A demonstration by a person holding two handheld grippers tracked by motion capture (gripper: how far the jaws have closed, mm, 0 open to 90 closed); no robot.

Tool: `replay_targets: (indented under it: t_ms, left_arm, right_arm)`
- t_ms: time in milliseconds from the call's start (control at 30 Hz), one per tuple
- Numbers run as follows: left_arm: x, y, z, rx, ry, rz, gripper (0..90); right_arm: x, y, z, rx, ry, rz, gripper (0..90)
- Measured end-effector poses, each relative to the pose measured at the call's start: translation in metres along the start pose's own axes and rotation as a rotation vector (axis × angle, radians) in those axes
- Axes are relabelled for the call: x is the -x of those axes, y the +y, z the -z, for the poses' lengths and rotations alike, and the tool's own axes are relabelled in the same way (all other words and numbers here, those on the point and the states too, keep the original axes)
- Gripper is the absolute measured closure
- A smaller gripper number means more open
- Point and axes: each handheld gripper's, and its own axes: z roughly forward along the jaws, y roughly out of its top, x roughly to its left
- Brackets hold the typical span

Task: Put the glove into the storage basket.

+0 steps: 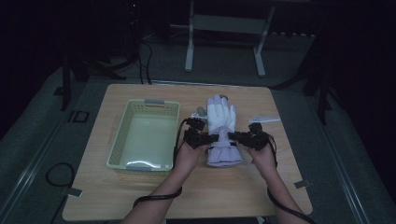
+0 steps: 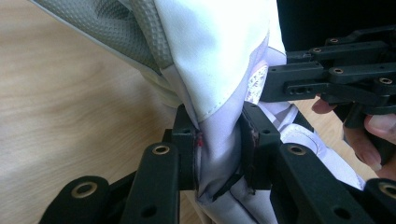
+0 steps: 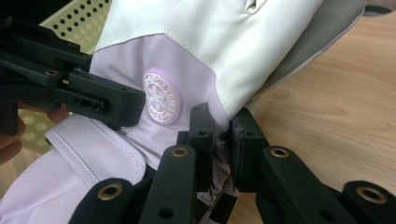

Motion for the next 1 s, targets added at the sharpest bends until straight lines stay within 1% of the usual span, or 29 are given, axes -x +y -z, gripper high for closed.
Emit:
replay_targets:
  t_ms: [67,133,233,400,533,633,667,700,733,900,1000]
  left_arm:
    - [0.001,0.002,0.006,0.009,0.003,-0.004,71.0]
    - [0.001,0.002,0.011,0.017,-0.003,0.004,71.0]
    - [0.000,0.004,0.019,0.018,-0.006,0.006,71.1]
    - [-0.001,0.007,0.034,0.019,-0.005,-0.003,71.1]
    - [-0.004,0.009,0.047,0.012,0.000,-0.010,71.1]
    - [-0.006,0.012,0.057,0.004,0.016,-0.021,71.1]
    - [-0.006,0.012,0.057,0.004,0.016,-0.021,71.1]
    - [-0.007,0.013,0.064,0.004,0.024,-0.028,71.1]
    - [-0.009,0.014,0.068,0.004,0.025,-0.032,71.1]
    - [-0.022,0.016,0.090,0.000,0.029,-0.031,71.1]
    - [-0.028,0.015,0.104,0.022,0.049,-0.032,71.1]
  right_arm:
    - [-0.005,0.004,0.002,0.008,-0.006,0.008,80.9]
    - [-0.009,0.009,0.004,0.007,-0.004,0.013,80.9]
    - [-0.015,0.014,0.005,0.006,-0.001,0.024,80.9]
    - [-0.027,0.022,0.006,0.009,0.003,0.047,80.9]
    - [-0.037,0.030,0.003,0.014,0.012,0.071,80.9]
    - [-0.044,0.034,0.000,0.012,0.016,0.079,80.9]
    - [-0.044,0.034,0.000,0.012,0.016,0.079,80.9]
    - [-0.052,0.040,-0.003,0.016,0.031,0.083,80.9]
    - [-0.052,0.040,-0.003,0.016,0.031,0.083,80.9]
    - [-0.068,0.053,-0.013,0.015,0.048,0.096,80.9]
    - [-0.080,0.062,-0.021,0.016,0.055,0.105,80.9]
